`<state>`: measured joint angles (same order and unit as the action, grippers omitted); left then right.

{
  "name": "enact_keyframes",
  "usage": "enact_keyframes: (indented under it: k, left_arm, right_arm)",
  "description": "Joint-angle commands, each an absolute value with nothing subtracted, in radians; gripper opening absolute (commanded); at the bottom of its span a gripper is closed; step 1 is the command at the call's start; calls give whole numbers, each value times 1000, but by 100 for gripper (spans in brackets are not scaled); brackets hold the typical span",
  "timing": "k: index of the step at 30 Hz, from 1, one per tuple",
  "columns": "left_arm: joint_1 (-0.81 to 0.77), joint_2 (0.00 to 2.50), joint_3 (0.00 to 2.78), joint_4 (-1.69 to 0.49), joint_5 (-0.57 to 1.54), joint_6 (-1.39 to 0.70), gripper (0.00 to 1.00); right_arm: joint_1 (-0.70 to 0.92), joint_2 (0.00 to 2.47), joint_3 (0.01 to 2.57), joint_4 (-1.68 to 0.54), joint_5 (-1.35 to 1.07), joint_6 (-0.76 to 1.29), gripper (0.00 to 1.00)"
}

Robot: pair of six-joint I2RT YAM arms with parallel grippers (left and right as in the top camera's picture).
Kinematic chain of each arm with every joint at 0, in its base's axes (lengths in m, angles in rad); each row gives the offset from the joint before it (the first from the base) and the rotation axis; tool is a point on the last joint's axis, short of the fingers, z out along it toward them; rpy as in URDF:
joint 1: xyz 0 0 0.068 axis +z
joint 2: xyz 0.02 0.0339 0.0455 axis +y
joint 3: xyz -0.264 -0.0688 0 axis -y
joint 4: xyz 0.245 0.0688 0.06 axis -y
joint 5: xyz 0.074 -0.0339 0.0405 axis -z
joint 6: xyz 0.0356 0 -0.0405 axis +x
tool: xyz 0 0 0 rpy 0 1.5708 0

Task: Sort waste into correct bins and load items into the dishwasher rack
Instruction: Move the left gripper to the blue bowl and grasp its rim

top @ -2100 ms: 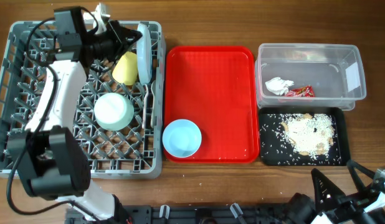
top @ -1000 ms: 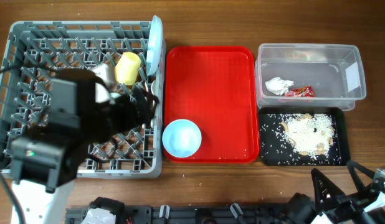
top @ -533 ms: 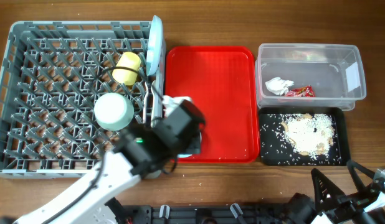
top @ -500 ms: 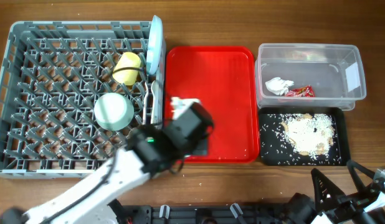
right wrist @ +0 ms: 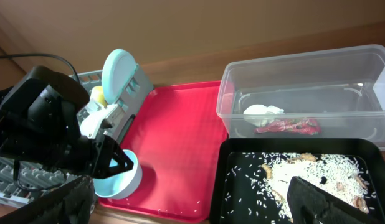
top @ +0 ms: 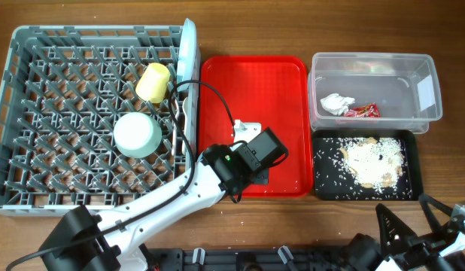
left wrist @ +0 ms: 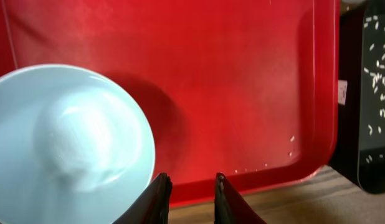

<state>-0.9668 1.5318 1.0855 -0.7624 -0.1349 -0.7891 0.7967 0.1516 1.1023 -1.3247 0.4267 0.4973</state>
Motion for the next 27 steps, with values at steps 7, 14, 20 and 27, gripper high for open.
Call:
enact_keyframes:
  k: [7, 14, 20, 27]
  left_arm:
    - [-968, 1562, 1027, -773, -267, -854, 28]
    - [-971, 1617, 985, -736, -224, -854, 30]
    - [-973, 1682, 984, -709, -218, -854, 28]
    - [-973, 1732, 984, -710, -218, -899, 22]
  right_arm:
    - [797, 145, 1101, -1325, 425, 508, 100]
    - [797, 145, 1101, -1325, 425, 508, 100]
    - [797, 145, 1101, -1325, 425, 508, 100]
    - [797, 145, 1101, -1325, 425, 508, 100]
